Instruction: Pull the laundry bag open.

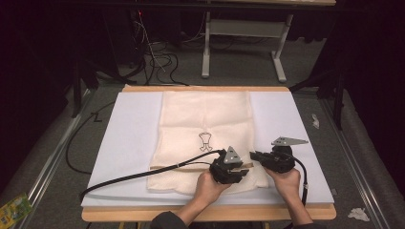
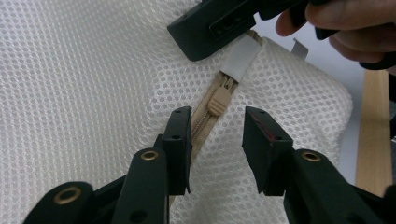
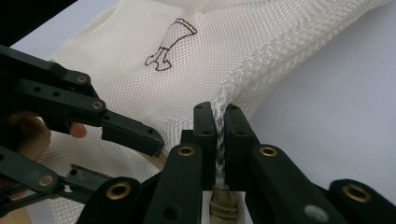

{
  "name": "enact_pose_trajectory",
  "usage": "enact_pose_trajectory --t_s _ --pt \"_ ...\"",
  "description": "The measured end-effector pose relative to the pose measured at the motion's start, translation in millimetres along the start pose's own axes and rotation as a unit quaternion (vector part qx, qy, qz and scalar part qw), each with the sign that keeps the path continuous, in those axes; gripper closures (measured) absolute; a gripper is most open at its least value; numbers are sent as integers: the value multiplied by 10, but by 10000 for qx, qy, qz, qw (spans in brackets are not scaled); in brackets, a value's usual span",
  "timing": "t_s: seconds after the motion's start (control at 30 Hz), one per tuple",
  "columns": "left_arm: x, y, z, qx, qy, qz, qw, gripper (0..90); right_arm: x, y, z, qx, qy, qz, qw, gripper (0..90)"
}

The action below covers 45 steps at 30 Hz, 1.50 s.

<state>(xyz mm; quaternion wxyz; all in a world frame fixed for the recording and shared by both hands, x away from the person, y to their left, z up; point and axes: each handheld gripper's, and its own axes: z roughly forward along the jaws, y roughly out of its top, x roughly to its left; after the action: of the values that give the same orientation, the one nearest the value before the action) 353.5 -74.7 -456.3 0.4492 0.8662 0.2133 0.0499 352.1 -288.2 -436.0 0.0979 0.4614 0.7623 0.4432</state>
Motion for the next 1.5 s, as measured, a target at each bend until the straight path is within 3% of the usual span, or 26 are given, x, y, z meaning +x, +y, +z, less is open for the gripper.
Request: enact_pose_trajectory --t_s 0.27,1.0,1.5 --pt "-24 27 88 -31 -108 -68 9999 639 5 -2 7 34 13 -8 10000 872" --pt "3 48 104 -44 -286 -182 9994 862 3 -15 20 48 56 -26 10000 871" --pt "20 54 71 -14 -351 -93 9993 868 -16 -38 2 57 35 -99 9999 871"
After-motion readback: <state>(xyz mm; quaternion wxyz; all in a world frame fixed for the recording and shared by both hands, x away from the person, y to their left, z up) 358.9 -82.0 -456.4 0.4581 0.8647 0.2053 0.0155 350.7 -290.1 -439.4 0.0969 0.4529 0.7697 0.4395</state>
